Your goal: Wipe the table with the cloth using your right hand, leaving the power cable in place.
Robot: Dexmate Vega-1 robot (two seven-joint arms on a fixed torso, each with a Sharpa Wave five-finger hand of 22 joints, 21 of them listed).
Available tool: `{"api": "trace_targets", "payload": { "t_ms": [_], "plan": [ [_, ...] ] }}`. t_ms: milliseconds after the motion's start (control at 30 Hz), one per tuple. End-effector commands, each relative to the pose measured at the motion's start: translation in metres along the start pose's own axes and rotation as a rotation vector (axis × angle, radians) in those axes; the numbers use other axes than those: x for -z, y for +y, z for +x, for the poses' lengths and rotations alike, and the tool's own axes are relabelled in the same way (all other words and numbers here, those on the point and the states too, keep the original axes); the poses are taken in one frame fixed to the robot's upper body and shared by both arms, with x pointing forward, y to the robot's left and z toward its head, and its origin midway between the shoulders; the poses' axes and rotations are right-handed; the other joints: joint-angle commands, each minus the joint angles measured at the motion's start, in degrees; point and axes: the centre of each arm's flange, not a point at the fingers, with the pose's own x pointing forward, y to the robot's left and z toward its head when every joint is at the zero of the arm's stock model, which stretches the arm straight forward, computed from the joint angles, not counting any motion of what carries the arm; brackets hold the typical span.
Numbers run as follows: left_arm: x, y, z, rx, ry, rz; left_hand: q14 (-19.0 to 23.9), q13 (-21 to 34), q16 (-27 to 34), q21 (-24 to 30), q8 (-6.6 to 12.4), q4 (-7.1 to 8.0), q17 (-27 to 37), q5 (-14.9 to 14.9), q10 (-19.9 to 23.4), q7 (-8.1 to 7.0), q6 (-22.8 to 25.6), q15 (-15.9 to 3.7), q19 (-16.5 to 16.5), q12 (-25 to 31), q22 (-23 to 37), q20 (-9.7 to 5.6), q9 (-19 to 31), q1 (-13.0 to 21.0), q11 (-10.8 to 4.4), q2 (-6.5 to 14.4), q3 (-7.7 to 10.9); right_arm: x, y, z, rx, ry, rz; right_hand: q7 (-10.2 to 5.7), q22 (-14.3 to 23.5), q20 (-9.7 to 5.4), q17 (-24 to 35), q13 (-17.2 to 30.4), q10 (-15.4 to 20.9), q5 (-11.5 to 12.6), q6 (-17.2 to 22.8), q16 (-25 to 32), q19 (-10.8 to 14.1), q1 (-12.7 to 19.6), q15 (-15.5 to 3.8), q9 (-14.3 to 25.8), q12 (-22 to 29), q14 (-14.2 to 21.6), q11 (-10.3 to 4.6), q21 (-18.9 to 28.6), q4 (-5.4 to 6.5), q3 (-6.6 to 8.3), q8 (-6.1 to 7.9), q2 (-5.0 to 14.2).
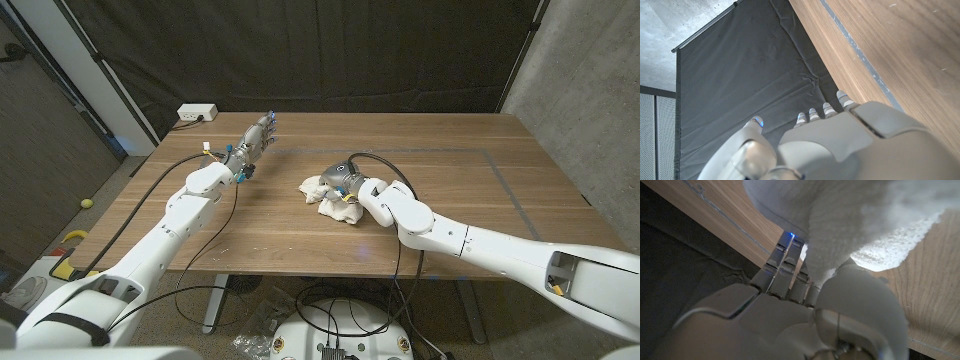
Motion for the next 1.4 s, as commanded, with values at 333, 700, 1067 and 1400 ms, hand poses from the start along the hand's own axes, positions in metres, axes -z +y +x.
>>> {"api": "trace_targets", "payload": {
  "t_ms": [333,700,1067,1400],
  "plan": [
    [0.002,0.0,0.006,0.006,0.009,0.0,-3.2,0.1,0.0,-0.1,0.07,-0.04,0.2,0.3,-3.1,-0.35,-2.0,0.41,-3.5,0.3,0.2,0.26,0.1,-0.1,0.24,0.0,-0.37,0.045,-0.004,-0.018,0.322,0.231,0.123,-1.68,0.7,-4.72,1.7,0.8,5.0,-0.2,10.4,1.4,-0.3,1.5,-6.0,0.7,0.9,3.2,-0.25,3.0,0.98,0.18,1.38,1.09],
    [0.002,0.002,0.011,0.004,0.011,-0.001,-3.1,0.1,0.0,-0.1,0.03,-0.05,0.2,0.3,-3.1,-0.35,-1.9,0.43,-3.6,0.3,0.2,0.3,0.2,0.0,0.38,0.1,-0.44,0.088,-0.005,-0.034,0.424,0.452,0.183,-1.94,0.7,-4.62,1.8,1.0,5.9,-0.1,11.0,1.0,-0.6,1.4,-5.86,0.7,1.0,3.0,-0.08,3.7,1.27,0.37,1.56,1.08],
    [0.002,0.002,0.019,0.01,0.012,-0.002,-3.2,0.1,0.0,-0.2,-0.02,-0.06,0.2,0.3,-3.1,-0.34,-2.0,0.44,-3.6,0.3,0.2,0.3,0.2,0.0,0.3,0.1,-0.5,0.133,0.0,-0.054,0.432,0.639,0.17,-2.11,0.7,-4.61,1.9,1.2,6.4,-0.1,11.4,0.6,-0.8,1.5,-5.9,0.7,0.9,2.9,-0.36,4.4,1.31,0.44,1.64,0.74],
    [0.004,0.0,0.027,0.015,0.017,-0.004,-3.2,0.1,0.0,-0.2,-0.05,-0.06,0.2,0.4,-3.0,-0.38,-2.0,0.36,-3.6,0.3,0.2,0.28,0.2,0.0,0.37,0.1,-0.58,0.162,0.014,-0.072,0.404,0.762,0.15,-2.17,0.7,-4.59,1.8,1.2,6.6,0.0,11.7,-0.1,-1.3,1.5,-5.88,0.7,0.6,2.1,-0.49,4.9,1.28,0.52,1.61,0.45]
  ]
}}
